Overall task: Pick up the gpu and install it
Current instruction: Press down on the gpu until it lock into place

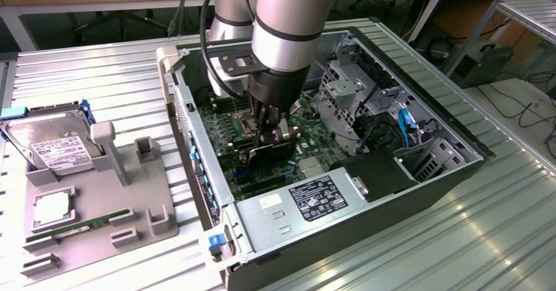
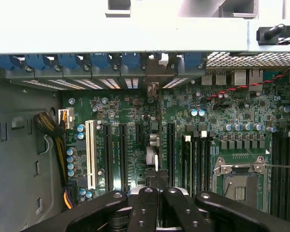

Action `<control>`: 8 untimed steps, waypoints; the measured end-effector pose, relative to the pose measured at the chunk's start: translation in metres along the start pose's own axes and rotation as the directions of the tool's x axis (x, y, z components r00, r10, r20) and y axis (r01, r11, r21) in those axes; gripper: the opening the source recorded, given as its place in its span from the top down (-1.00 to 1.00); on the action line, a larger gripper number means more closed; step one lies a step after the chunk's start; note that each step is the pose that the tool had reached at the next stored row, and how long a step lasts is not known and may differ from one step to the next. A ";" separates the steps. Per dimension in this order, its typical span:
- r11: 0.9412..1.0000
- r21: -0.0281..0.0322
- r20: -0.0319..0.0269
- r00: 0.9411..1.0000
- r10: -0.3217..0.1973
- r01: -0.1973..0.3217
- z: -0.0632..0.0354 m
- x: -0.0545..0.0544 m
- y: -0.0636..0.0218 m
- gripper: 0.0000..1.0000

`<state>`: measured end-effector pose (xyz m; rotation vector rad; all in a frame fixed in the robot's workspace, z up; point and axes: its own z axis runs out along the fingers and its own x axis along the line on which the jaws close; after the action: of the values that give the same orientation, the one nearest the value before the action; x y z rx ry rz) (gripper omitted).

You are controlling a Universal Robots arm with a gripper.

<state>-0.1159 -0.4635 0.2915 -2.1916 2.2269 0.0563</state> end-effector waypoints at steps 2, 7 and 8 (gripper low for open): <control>1.000 0.000 -0.001 1.000 0.000 0.000 0.0000 0.000 0.0000 0.79; 1.000 0.000 -0.004 1.000 0.000 0.000 0.0025 -0.003 0.0000 0.79; 1.000 0.000 -0.005 1.000 0.000 0.000 0.0036 -0.005 0.0000 0.79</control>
<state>-0.1158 -0.4586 0.2881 -2.1940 2.2294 0.0511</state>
